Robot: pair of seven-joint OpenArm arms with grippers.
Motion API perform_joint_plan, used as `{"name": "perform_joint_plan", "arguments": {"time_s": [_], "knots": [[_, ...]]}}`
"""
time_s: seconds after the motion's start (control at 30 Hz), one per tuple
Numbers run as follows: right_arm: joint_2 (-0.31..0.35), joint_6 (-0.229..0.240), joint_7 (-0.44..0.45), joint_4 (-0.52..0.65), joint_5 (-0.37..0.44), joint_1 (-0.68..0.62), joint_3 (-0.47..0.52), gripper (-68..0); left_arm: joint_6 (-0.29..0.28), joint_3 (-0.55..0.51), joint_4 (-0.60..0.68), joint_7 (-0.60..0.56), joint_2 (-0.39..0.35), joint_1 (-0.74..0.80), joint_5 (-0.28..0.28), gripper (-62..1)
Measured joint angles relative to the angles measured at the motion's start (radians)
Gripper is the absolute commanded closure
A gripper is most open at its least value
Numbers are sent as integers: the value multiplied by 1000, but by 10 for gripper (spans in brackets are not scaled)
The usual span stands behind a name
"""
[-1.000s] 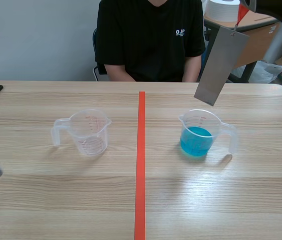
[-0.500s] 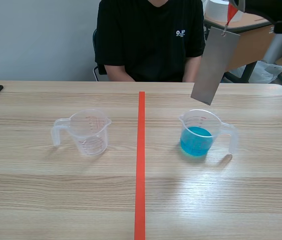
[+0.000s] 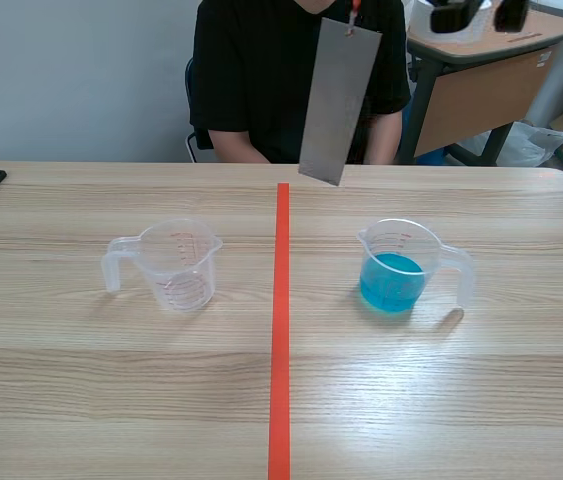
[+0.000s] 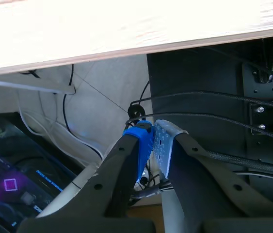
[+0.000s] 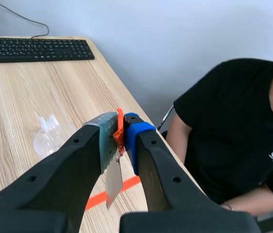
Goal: Do the redox reaction experiment.
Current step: 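Put the plate into the left beaker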
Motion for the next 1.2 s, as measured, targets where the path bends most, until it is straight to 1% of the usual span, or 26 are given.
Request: {"name": "perform_joint_plan", "arguments": {"time_s": [0.17, 0.4, 0.53, 0.8, 0.93, 1.07, 1.2], "knots": [[-73, 0, 4, -44, -55, 79, -106, -17, -1, 0, 0, 0, 21, 0, 0, -49], [-189, 0, 28, -127, -137, 174, -244, -17, 0, 0, 0, 0, 21, 0, 0, -49], [-252, 0, 38, -201, -179, 217, -303, -17, -1, 0, 0, 0, 21, 0, 0, -49], [-353, 0, 55, -346, -220, 284, -381, -17, 0, 0, 0, 0, 21, 0, 0, -49], [-380, 0, 67, -406, -230, 291, -400, -17, 0, 0, 0, 0, 21, 0, 0, -49], [-382, 0, 84, -427, -238, 291, -423, -17, -1, 0, 0, 0, 21, 0, 0, -49], [-382, 0, 120, -444, -253, 291, -447, -17, 0, 0, 0, 0, 21, 0, 0, -49]]}}
